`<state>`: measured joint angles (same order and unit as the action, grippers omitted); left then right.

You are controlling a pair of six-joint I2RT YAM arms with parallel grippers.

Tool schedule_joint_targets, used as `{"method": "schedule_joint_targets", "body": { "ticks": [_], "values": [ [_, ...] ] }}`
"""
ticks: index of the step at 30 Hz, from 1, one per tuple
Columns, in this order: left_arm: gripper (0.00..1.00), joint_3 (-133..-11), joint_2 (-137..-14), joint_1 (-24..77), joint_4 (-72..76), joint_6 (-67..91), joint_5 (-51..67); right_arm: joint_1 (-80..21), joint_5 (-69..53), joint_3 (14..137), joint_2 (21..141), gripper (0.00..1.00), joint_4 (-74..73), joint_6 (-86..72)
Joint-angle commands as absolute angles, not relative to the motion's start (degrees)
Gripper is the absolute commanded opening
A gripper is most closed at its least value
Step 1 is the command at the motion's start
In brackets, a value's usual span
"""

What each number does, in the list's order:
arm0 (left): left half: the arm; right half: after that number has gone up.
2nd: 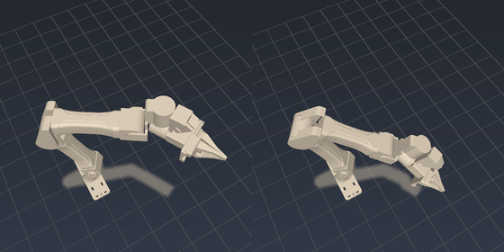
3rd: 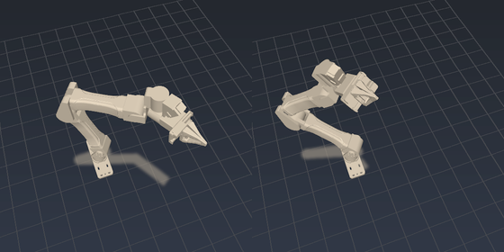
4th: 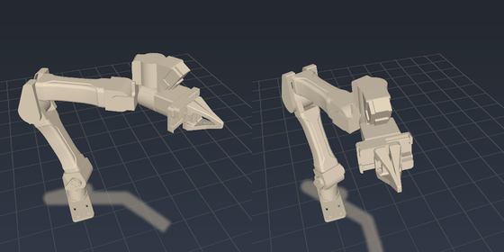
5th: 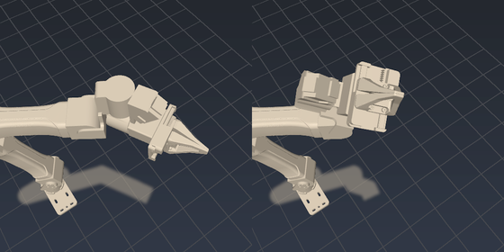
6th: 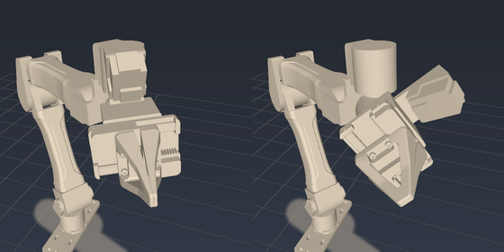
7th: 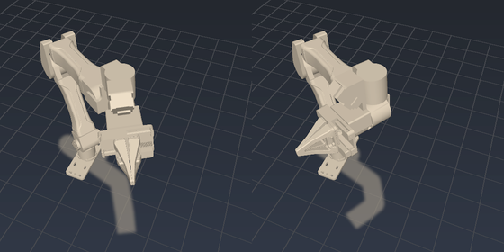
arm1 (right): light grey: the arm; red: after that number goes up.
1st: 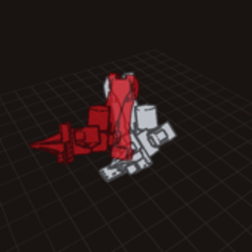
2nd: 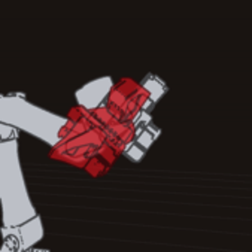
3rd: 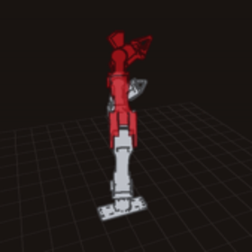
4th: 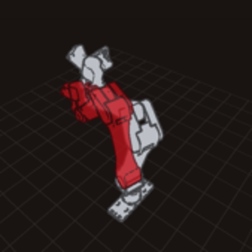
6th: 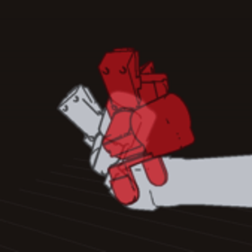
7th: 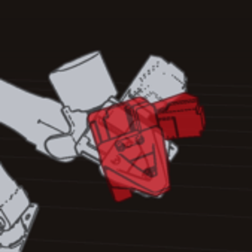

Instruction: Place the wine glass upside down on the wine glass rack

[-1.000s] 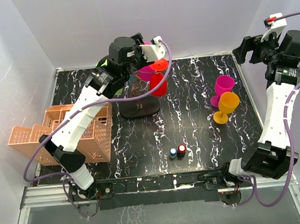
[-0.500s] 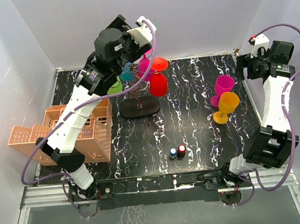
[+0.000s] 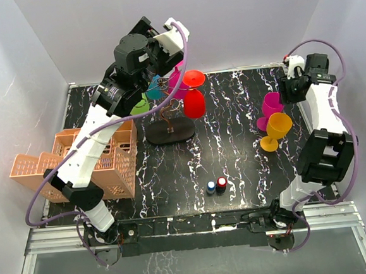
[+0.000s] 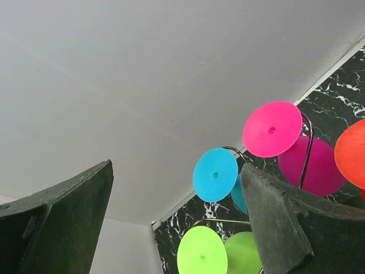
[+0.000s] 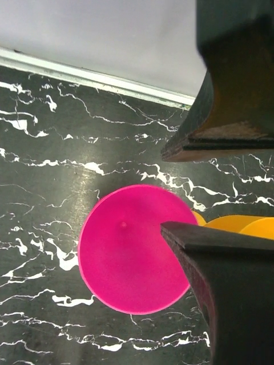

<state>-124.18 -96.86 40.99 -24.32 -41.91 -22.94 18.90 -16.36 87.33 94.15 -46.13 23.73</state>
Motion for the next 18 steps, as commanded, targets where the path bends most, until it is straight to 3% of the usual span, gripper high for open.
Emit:
{"method": "schedule_joint_targets", "body": {
  "ticks": [1, 11, 14, 18],
  "values": [
    [0.92, -125.65, -95.20, 40.82, -23.97, -41.09, -22.68, 16.18, -11.42, 90.03, 96.31, 0.48, -43.62, 23.45],
    [0.92, -124.86, -95.31, 40.83, -24.09, -41.11, -22.43, 12.11, -10.26, 93.67, 99.67, 0.15, -43.88, 23.82],
    [0.92, -124.24, -95.38, 40.87, -24.00, -41.02, -22.64, 11.93, -15.80, 95.48, 98.69, 0.08, -43.24, 23.83],
    [0.92, -123.69, -95.68, 40.87, -23.69, -40.31, -22.82, 11.88, -23.41, 98.75, 96.43, 0.08, -41.49, 22.28]
  ]
}}
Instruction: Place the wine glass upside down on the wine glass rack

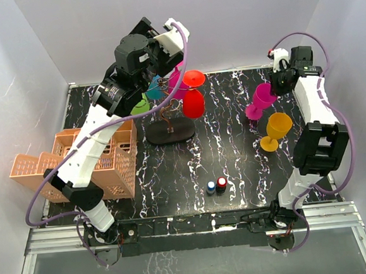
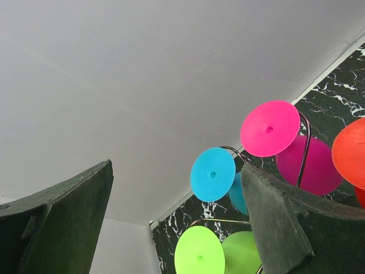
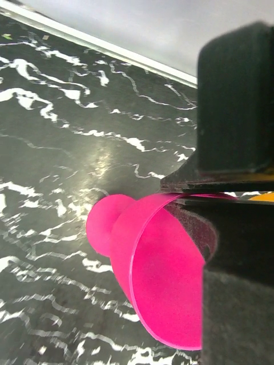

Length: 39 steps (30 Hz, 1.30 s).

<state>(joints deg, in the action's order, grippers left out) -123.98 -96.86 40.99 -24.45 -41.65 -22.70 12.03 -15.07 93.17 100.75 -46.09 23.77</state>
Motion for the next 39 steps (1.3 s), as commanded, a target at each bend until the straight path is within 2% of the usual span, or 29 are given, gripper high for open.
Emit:
{"method": "schedule_joint_targets", "body": {
  "ticks": [1, 11, 23, 31, 39],
  "values": [
    [0.92, -123.64, -95.80, 40.87, -23.41, -40.07, -22.97, 11.88, -24.73, 99.70, 95.96, 0.08, -40.94, 21.70],
    [0.97, -121.73, -95.44, 40.57, -23.69, -33.63, -21.59, 11.78, -34.19, 103.37, 89.99, 0.08, -31.27, 11.90],
    [0.97, -122.43, -93.91, 36.99, -27.90, -11.18, -3.57, 11.19, -43.35, 107.11, 84.79, 0.08, -19.72, -5.31],
    [0.92, -120.69, -92.99, 34.67, -27.73, 1.24, 5.28, 11.08, -53.43, 108.36, 84.73, 0.08, -14.68, -15.38],
    [0.85, -119.51, -94.46, 33.75, -25.13, 11.07, 13.23, 10.05, -57.64, 106.05, 83.35, 0.08, -12.74, -17.07]
  ]
}}
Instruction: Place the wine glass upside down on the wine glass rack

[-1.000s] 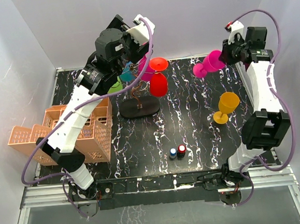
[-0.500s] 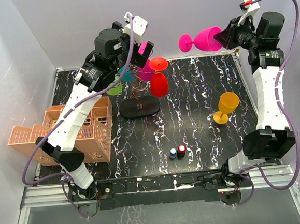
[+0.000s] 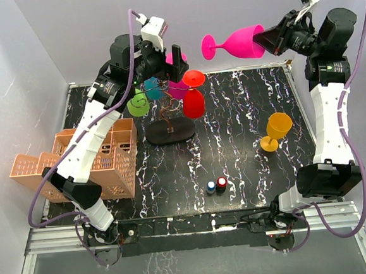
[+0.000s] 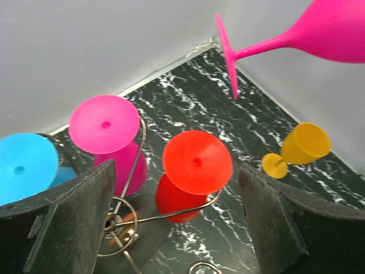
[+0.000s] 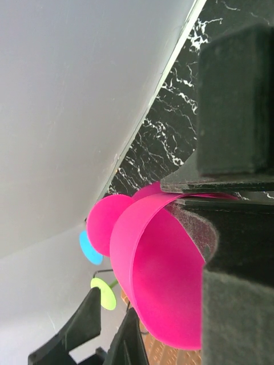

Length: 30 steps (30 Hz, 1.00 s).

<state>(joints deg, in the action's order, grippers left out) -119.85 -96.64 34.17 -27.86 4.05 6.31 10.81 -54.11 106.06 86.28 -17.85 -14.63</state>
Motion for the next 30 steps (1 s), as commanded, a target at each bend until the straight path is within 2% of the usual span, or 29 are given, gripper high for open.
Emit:
{"method": "schedule_joint_targets", "body": {
  "ticks": [1, 9, 14, 24, 30],
  "values": [
    [0.84, -119.65, -94.90, 33.79, -24.75, 12.08, 14.24, 9.90, -57.86, 105.67, 83.14, 0.08, -12.60, -17.06],
    [0.81, -121.11, -97.50, 33.77, -22.63, 16.19, 17.42, 8.94, -60.25, 103.42, 82.25, 0.08, -11.91, -16.86],
    [0.75, -121.23, -98.91, 33.75, -21.94, 17.67, 17.55, 7.98, -61.10, 102.54, 82.09, 0.08, -11.93, -16.07],
    [0.57, -121.80, -100.66, 33.75, -21.11, 19.48, 18.66, 6.77, -61.14, 102.35, 81.95, 0.08, -14.71, -11.94],
    [0.37, -121.47, -101.03, 33.75, -20.61, 20.32, 19.97, 6.27, -59.94, 102.27, 82.00, 0.08, -15.82, -10.39]
  ]
}}
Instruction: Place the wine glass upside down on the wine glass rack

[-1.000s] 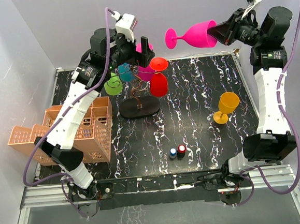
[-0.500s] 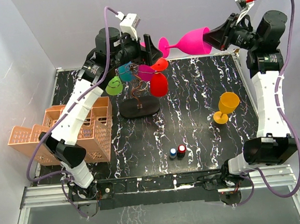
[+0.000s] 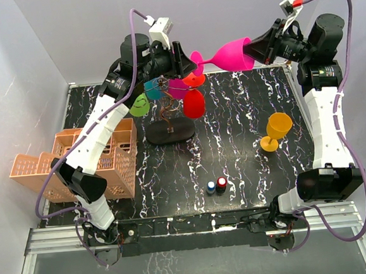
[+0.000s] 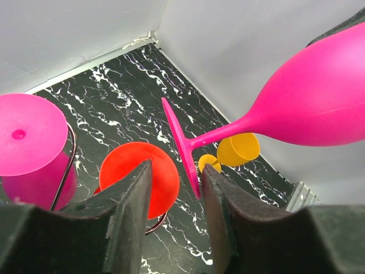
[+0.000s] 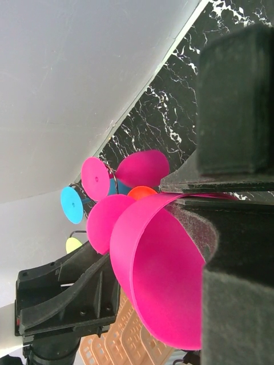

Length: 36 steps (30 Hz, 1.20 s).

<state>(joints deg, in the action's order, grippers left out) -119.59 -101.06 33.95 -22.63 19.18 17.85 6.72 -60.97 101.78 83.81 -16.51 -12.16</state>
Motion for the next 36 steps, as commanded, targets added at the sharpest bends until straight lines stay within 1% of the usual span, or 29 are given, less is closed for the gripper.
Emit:
{"method": "schedule_joint_targets", "body": {
  "ticks": [1, 3, 10, 15, 17, 19, 20, 22, 23, 29, 32, 33, 35, 36],
  "values": [
    [0.35, -121.42, -101.04, 33.75, -20.51, 20.51, 20.21, 6.12, -59.94, 102.25, 82.08, 0.08, -15.82, -10.37],
    [0.33, -121.26, -101.00, 33.78, -20.27, 21.01, 20.90, 5.99, -59.89, 102.23, 82.12, 0.08, -15.82, -10.37],
    [0.31, -120.94, -101.19, 33.77, -20.04, 21.91, 21.51, 5.76, -59.83, 102.27, 82.16, 0.08, -15.99, -10.20],
    [0.26, -120.84, -101.23, 33.78, -19.95, 22.06, 21.88, 5.63, -59.72, 102.22, 82.10, 0.08, -16.08, -9.96],
    [0.23, -120.92, -101.22, 33.81, -19.95, 22.06, 21.97, 5.62, -59.69, 102.10, 82.13, 0.08, -16.17, -9.77],
    [0.15, -120.93, -101.16, 33.76, -19.95, 21.91, 22.01, 5.55, -59.62, 101.92, 82.02, 0.08, -16.16, -9.46],
    [0.11, -120.89, -101.13, 33.76, -20.00, 21.70, 21.98, 5.56, -59.58, 101.87, 82.08, 0.10, -16.28, -9.22],
    [0.02, -120.90, -100.85, 33.75, -20.10, 21.10, 21.93, 5.59, -59.42, 101.85, 82.13, 0.19, -16.49, -8.66],
    [0.00, -120.89, -100.67, 33.81, -20.24, 20.83, 21.70, 5.54, -59.25, 102.01, 82.16, 0.22, -16.57, -8.43],
    [0.00, -121.39, -99.03, 33.54, -21.57, 18.64, 19.17, 5.62, -58.80, 102.59, 82.19, 0.33, -18.22, -6.17],
    [0.00, -122.01, -98.24, 32.80, -22.41, 17.03, 17.71, 5.71, -58.55, 103.01, 82.01, 0.43, -19.89, -3.81],
    [0.00, -122.07, -97.93, 32.56, -22.70, 16.41, 17.19, 5.78, -58.46, 103.27, 81.94, 0.46, -20.43, -3.21],
    [0.00, -122.16, -97.38, 31.85, -23.21, 15.05, 16.50, 6.05, -58.61, 103.88, 81.64, 0.61, -21.88, -1.83],
    [0.00, -122.34, -97.09, 31.47, -23.68, 14.24, 16.29, 6.14, -58.77, 104.21, 81.54, 0.66, -22.49, -1.27]
  ]
}}
